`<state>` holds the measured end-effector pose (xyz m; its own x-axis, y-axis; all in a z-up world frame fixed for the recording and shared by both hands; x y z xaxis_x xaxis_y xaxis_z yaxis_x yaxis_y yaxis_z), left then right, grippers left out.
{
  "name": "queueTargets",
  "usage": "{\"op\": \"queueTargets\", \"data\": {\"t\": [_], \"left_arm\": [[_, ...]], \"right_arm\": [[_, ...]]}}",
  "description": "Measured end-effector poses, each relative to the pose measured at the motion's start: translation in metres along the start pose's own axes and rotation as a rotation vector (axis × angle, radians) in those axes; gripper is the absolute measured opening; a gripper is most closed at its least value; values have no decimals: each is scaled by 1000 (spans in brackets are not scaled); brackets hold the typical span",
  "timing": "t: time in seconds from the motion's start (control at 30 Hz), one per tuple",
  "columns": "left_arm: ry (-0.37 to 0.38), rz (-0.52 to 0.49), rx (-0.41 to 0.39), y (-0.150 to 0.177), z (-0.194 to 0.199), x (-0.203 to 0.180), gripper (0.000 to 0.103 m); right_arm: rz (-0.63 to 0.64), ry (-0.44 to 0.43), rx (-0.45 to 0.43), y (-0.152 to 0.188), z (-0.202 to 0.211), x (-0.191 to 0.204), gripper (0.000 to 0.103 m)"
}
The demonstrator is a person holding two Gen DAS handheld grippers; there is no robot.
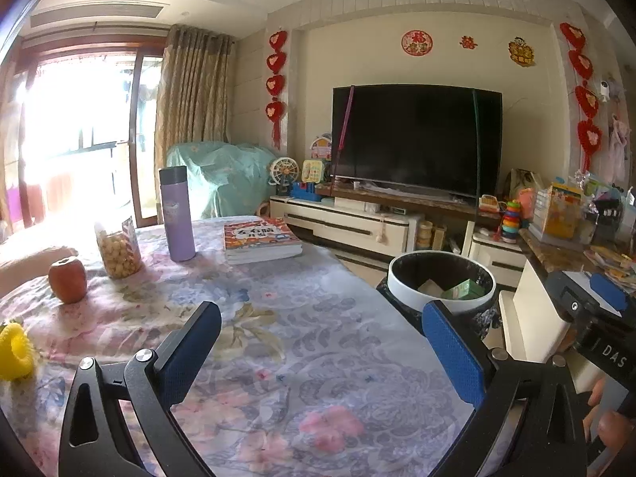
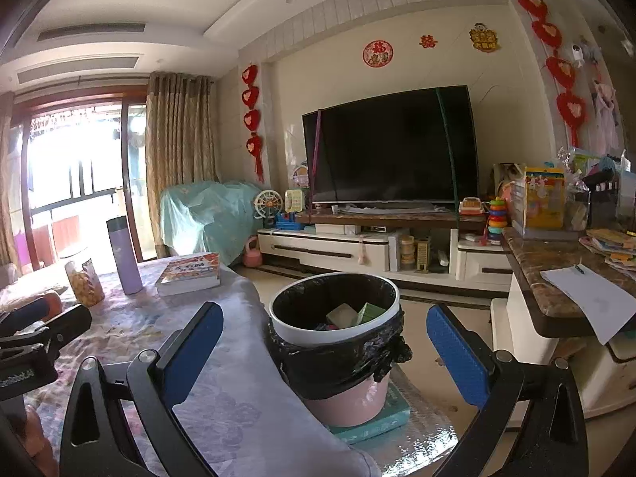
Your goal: Collect trash
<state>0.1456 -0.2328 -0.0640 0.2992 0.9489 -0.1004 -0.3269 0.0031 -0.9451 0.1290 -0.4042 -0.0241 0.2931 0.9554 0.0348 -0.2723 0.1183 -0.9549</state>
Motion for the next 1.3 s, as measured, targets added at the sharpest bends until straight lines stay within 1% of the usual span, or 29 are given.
{"op": "queueTargets", "data": {"t": [0.33,1.3], "left_arm": [[-2,-15,-14,-1,2,0,102],[10,-20,-3,3,-1,2,102]], "right_arm": [[-6,-21,-7,-1,4,2,103],[-14,-38,-4,-1,6,5,103]]}}
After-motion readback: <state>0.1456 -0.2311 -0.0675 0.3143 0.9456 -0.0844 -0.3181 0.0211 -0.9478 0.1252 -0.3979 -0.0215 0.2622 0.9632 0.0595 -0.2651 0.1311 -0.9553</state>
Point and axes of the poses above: each gripper's, at about its wrist camera, not at the fingertips, and z roughly against the way its jaws point, x to its left, y to its underside, the point moved 7 cm from there along -z, roughly the way its jaws point, and after that the axes turned 9 degrees about y, right-handed, at the moved point
